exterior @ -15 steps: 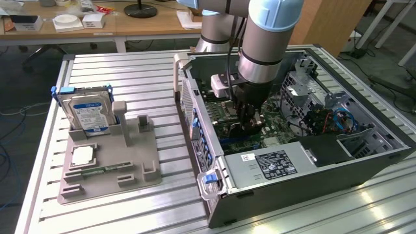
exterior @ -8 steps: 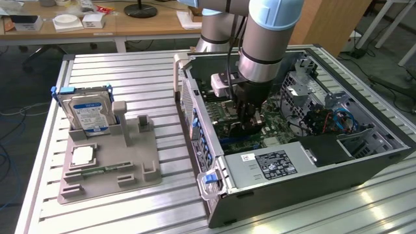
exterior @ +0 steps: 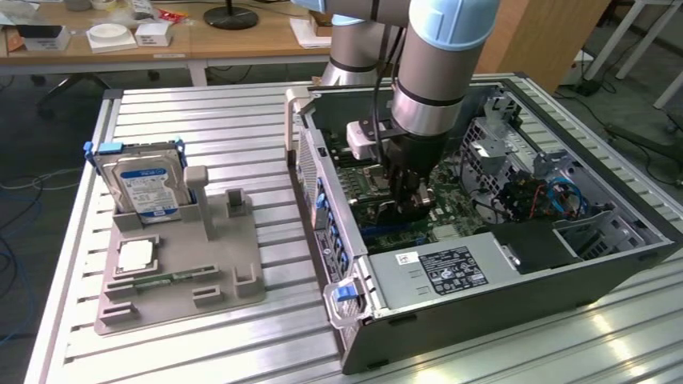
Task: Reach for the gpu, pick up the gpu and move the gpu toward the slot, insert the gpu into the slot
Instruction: 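Insert the gpu into the slot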
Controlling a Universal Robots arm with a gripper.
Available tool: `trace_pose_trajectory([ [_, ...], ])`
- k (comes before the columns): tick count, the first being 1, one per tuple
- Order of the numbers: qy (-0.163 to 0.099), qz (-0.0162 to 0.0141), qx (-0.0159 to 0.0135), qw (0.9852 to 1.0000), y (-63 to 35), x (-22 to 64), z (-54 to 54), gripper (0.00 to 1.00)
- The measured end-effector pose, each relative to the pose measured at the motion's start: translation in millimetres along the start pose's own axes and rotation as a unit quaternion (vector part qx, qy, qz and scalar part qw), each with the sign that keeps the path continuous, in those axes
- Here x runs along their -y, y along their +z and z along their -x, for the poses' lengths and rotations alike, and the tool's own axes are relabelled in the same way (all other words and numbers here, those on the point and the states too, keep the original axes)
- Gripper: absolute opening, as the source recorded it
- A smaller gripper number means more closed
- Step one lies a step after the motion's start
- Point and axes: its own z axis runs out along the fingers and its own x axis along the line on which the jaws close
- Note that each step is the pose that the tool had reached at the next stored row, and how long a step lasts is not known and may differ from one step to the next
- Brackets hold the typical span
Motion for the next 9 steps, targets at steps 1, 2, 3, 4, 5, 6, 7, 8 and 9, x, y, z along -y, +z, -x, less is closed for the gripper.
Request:
trace_pose_trajectory([
  [1, 0.0, 0.0, 0.0, 1.0, 0.0, 0.0, 0.0, 0.26],
  [2, 0.0, 0.0, 0.0, 1.0, 0.1, 0.0, -0.1, 0.26],
  [3, 0.0, 0.0, 0.0, 1.0, 0.4, -0.1, -0.1, 0.26],
  [4, 0.0, 0.0, 0.0, 1.0, 0.7, -0.1, -0.1, 0.26],
  [5, 0.0, 0.0, 0.0, 1.0, 1.0, -0.1, -0.1, 0.26],
  [6, 0.0, 0.0, -0.0001, 1.0, 1.2, -0.1, -0.1, 0.26],
  [7, 0.0, 0.0, -0.0001, 1.0, 1.3, -0.1, -0.1, 0.26],
  [8, 0.0, 0.0, -0.0001, 1.0, 1.5, -0.3, -0.1, 0.26],
  [9, 0.0, 0.0, -0.0001, 1.0, 1.6, -0.4, -0.1, 0.26],
])
